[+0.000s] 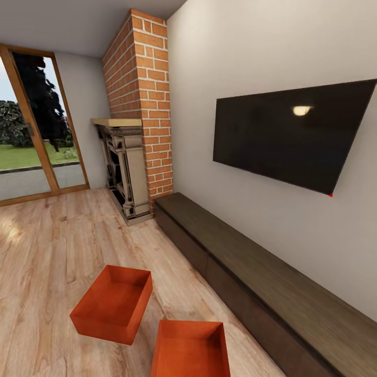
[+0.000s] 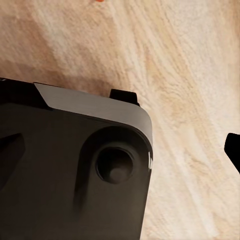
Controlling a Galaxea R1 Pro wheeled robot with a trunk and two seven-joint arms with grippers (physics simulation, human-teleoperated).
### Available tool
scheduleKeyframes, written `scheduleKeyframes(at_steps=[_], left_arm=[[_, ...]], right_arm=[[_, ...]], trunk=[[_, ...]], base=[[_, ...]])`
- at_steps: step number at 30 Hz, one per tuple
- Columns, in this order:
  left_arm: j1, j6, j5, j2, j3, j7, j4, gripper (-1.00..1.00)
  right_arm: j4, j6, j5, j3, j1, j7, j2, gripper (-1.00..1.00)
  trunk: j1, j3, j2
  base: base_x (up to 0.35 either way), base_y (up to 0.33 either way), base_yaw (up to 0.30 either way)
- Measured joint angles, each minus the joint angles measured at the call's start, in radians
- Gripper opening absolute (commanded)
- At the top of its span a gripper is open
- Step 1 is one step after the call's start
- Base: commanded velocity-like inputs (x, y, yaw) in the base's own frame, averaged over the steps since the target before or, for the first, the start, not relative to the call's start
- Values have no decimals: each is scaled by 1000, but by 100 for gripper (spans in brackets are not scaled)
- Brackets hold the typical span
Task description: Move the two storage containers from the living room to the garage. In the garage, place one container on the floor and stack the other container on top of it (either order is fine).
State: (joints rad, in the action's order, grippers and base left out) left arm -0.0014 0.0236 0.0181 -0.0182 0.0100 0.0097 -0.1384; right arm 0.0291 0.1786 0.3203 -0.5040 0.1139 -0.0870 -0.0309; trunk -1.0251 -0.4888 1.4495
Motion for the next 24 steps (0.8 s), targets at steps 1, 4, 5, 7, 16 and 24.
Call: scheduleKeyframes(at_steps=[1,4,5,7,16,24], left_arm=[[0,0,0,0,0,0,0,100],[0,0,0,-2,0,0,1,100],[0,0,0,-3,0,0,1,100],[0,0,0,-4,0,0,1,100],[-1,46,2,14,2,211,-265,100],[-273,216,129,17,3,238,-249,100]], right_arm=[[0,0,0,0,0,0,0,100],[0,-1,-1,-1,0,0,0,100],[0,-5,-1,-3,0,-6,0,100],[-1,-10,-1,-7,0,-11,0,100],[-206,-138,13,-26,74,-37,-1,100],[-261,-162,70,-25,248,-93,-12,100]], trunk=[[0,0,0],[0,0,0],[0,0,0],[0,0,0],[0,0,0],[0,0,0]], base=[[0,0,0],[0,0,0],[0,0,0],[0,0,0],[0,0,0],[0,0,0]])
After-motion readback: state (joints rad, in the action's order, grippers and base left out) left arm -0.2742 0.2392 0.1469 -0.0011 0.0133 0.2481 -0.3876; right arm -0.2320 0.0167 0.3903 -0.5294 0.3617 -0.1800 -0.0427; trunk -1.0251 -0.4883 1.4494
